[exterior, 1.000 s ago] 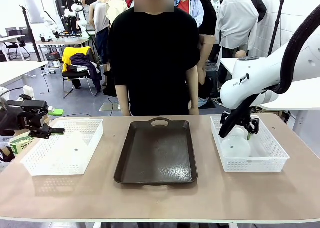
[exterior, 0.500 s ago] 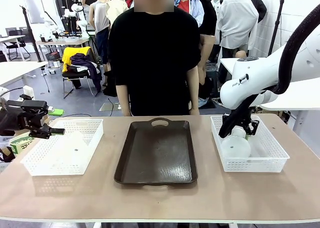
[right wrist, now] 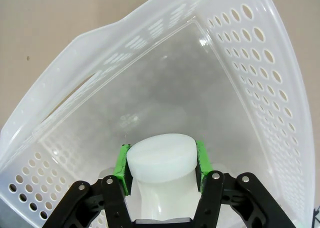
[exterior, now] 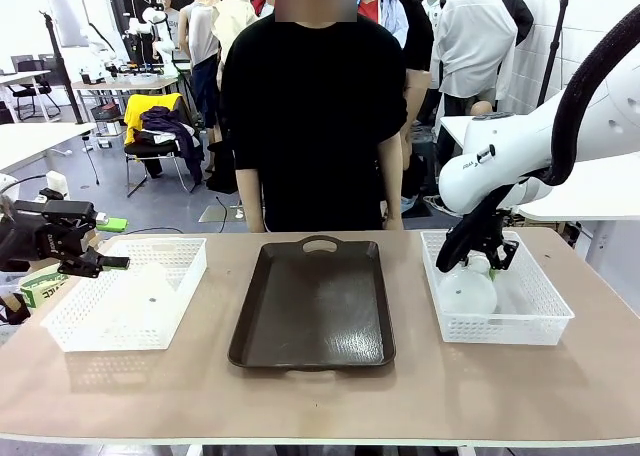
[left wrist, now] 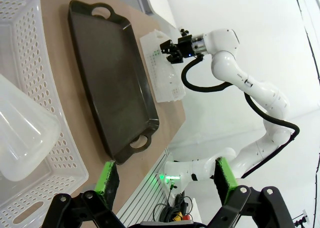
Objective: Prepare the laboratory tools.
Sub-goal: Pick up the Big flask that the person points to, then while moving the picked Big flask to the Handle tray indicated by the person, stop as directed by the person.
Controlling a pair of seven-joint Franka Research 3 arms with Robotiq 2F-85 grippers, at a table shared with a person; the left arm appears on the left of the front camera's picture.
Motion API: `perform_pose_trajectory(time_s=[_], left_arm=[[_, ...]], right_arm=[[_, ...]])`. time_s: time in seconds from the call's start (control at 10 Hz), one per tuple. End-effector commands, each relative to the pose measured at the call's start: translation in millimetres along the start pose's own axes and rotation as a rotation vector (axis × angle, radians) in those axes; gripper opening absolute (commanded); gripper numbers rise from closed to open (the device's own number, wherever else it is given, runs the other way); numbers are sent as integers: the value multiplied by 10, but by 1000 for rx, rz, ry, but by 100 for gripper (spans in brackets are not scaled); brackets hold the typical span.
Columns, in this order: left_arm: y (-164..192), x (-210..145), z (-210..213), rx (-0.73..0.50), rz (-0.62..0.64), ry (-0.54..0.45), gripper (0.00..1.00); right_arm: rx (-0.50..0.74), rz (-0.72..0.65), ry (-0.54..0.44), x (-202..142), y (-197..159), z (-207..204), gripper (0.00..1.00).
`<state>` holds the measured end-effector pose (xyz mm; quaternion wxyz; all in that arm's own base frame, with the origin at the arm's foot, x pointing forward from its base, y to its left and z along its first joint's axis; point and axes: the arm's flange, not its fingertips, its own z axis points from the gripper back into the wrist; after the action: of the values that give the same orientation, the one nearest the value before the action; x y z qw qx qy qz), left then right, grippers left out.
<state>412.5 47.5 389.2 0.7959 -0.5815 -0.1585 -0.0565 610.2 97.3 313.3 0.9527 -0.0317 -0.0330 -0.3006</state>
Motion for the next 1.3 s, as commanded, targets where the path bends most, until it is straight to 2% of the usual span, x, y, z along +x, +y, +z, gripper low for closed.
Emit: perform_pose_trajectory(time_s=[0.0,0.3,0.4,1.2], left_arm=[[-14,2,14,-13,-3,-5,100],[-14,2,14,-13,-3,-5,100],[-14,2,14,-13,-3,-5,100],[-14,2,14,-13,-3,-5,100]], right_arm=[[-38,-7,10,32,27,-130,0],[-42,-17,-9,51,-22,-99,0],[-4,-4,1,24,-16,-4,0],[-4,-4,1,24,-16,-4,0]])
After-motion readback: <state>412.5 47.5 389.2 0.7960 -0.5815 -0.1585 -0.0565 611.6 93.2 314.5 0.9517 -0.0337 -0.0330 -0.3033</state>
